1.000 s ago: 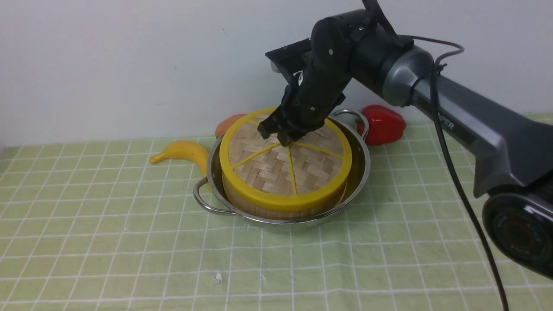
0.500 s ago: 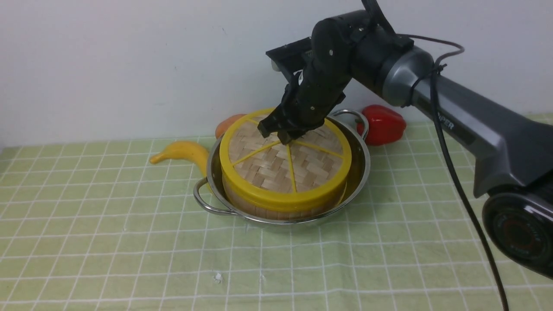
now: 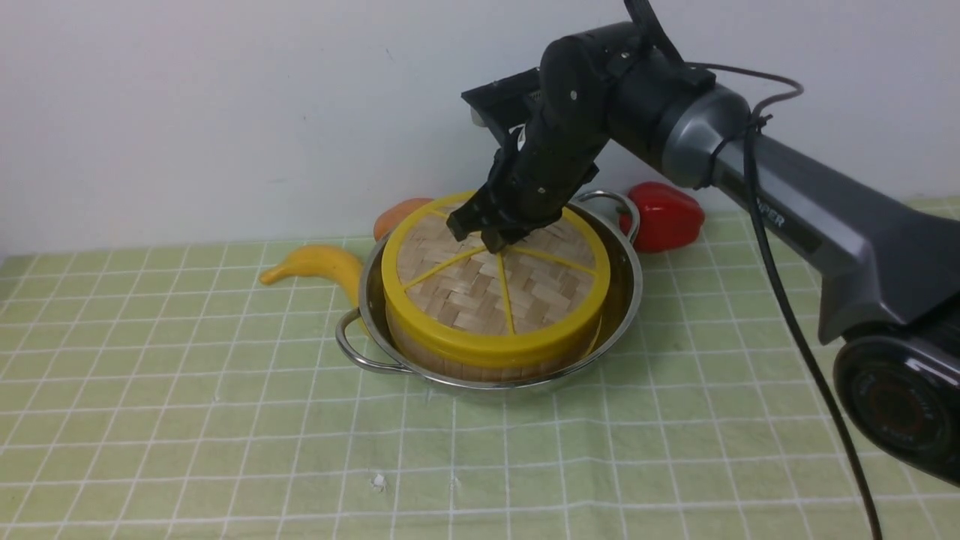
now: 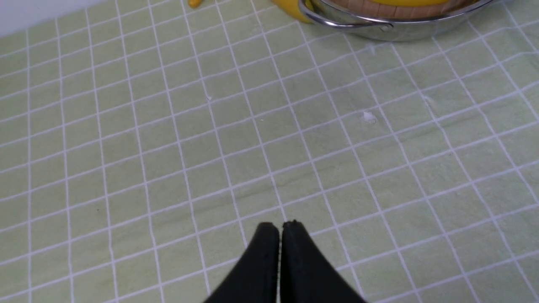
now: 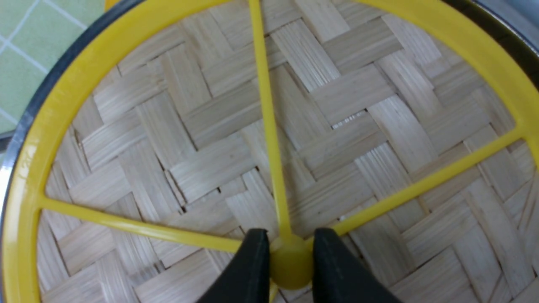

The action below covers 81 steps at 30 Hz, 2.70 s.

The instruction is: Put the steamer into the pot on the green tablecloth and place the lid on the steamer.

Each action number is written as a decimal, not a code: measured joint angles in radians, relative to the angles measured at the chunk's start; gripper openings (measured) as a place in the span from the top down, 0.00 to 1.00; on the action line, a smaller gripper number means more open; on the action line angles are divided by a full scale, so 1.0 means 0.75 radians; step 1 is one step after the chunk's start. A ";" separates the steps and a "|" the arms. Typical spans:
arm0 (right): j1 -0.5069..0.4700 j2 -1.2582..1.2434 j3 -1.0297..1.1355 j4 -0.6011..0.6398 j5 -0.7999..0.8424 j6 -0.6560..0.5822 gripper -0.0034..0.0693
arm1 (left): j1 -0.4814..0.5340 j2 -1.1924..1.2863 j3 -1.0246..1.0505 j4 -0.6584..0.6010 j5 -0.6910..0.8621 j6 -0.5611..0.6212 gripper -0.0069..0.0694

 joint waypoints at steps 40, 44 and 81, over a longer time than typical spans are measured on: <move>-0.016 -2.133 1.967 -0.341 -0.672 0.210 0.97 | 0.000 0.000 0.000 0.005 -0.385 0.000 0.80; -0.016 -2.271 2.183 -0.327 -0.789 0.250 0.97 | 0.000 0.000 0.000 0.005 -0.385 0.000 0.79; -0.695 -3.225 3.187 -0.408 -1.466 0.344 0.89 | 0.000 0.000 0.000 0.005 -0.387 0.000 0.71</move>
